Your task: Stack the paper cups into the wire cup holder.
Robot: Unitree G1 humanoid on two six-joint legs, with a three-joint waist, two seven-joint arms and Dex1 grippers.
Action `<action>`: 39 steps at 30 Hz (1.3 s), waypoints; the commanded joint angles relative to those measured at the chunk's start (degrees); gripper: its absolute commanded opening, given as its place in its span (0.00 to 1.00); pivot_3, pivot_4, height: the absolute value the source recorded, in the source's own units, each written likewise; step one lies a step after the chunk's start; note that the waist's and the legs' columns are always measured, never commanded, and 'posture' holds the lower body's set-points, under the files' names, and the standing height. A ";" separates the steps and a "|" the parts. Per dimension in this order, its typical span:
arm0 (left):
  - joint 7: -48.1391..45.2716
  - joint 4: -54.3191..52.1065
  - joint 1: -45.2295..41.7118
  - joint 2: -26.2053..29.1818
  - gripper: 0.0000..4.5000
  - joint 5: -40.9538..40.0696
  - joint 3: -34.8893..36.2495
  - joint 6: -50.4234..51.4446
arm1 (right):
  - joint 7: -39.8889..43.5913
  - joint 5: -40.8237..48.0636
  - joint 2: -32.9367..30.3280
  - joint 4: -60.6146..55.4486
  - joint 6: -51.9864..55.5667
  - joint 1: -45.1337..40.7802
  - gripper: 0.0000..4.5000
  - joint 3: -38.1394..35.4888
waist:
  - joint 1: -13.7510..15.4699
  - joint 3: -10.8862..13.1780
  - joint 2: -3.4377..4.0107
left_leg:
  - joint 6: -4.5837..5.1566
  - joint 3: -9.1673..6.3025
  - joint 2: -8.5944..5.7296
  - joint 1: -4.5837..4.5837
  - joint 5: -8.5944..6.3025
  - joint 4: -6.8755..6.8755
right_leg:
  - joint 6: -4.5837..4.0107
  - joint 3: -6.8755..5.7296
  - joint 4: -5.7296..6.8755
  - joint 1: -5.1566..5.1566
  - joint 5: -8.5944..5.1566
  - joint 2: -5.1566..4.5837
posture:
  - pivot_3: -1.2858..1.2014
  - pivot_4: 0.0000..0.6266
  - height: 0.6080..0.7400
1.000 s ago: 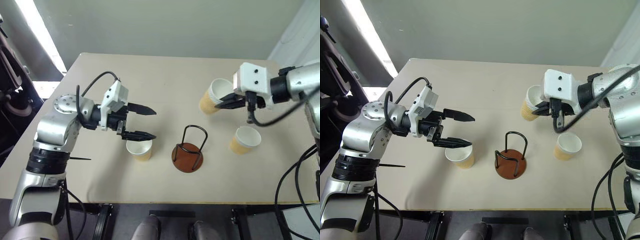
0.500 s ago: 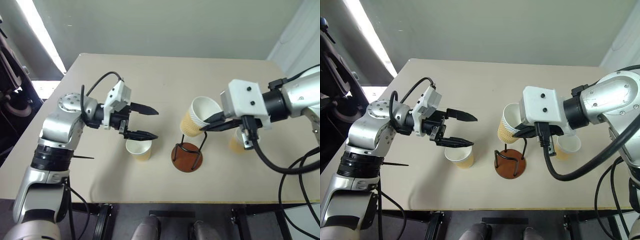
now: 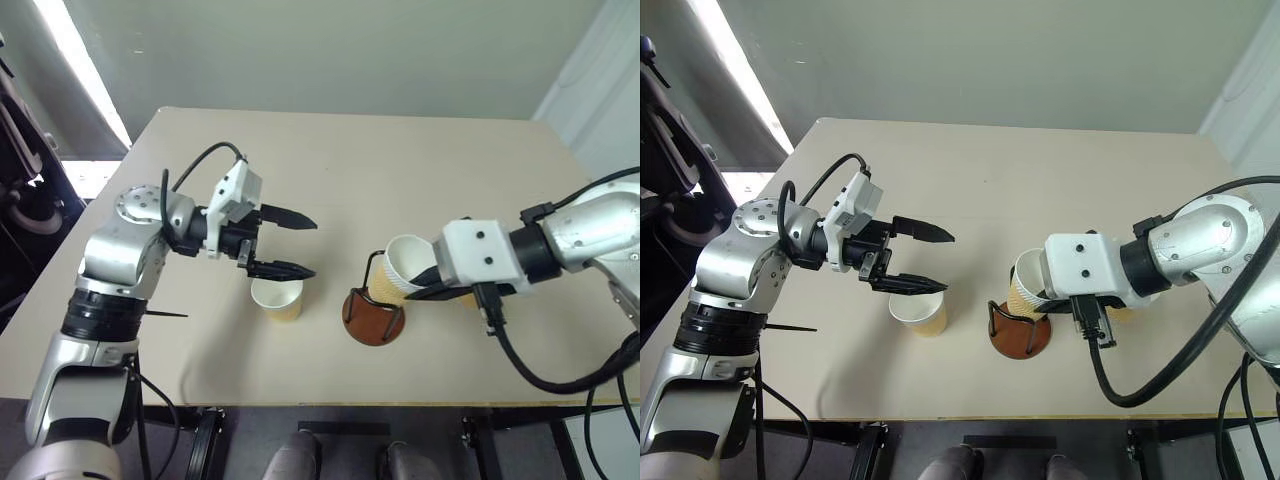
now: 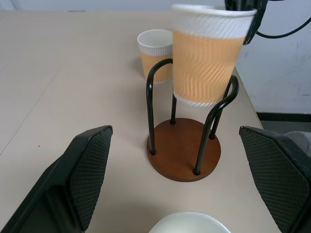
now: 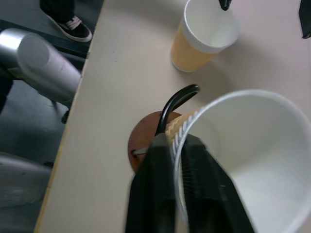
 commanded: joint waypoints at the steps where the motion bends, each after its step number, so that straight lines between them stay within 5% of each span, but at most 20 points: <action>1: 0.02 -1.23 -0.91 0.56 1.00 0.18 0.53 -0.21 | -1.68 0.76 0.69 -0.38 0.50 -1.34 0.36 -0.89 | -0.01 0.00 0.00 | 0.00 0.00 0.00 0.00 0.00 0.00 | 0.00 0.00 0.00 0.00 0.00 0.00 | 0.52 0.24 1.00; 9: 0.09 -1.94 -0.66 0.50 1.00 -0.02 0.55 -0.13 | -6.90 3.51 2.57 1.13 4.69 -1.74 0.98 -6.06 | 0.03 0.00 0.00 | 0.01 0.00 0.00 0.00 0.01 0.02 | 0.00 0.00 0.00 -0.02 0.00 0.00 | 0.52 0.24 1.00; 15: -1.17 -6.35 0.12 0.67 1.00 -2.12 0.66 0.54 | -6.11 7.81 -4.21 -3.24 6.65 7.90 0.98 -13.30 | 0.31 0.00 -0.03 | 0.01 -0.02 -0.01 -0.04 0.00 -0.01 | 0.00 -0.03 0.01 0.05 0.00 -0.01 | 0.52 0.24 1.00; 22: -1.14 -7.06 -1.35 -0.23 1.00 -2.19 0.00 0.89 | -6.74 3.16 -12.59 -0.58 0.65 20.50 0.98 -17.37 | 0.32 -0.01 -0.03 | -0.02 0.02 0.00 0.03 -0.01 0.02 | 0.01 0.00 0.00 0.07 0.00 -0.02 | 0.52 0.24 1.00; 39: -0.14 -8.56 -1.44 0.14 1.00 -2.26 0.05 1.99 | -5.37 -13.34 -13.69 18.38 -19.62 23.84 0.98 -6.11 | 0.22 -0.01 -0.03 | 0.01 0.05 0.00 0.03 0.03 0.12 | 0.10 0.02 0.03 0.05 0.05 -0.01 | 0.52 0.24 1.00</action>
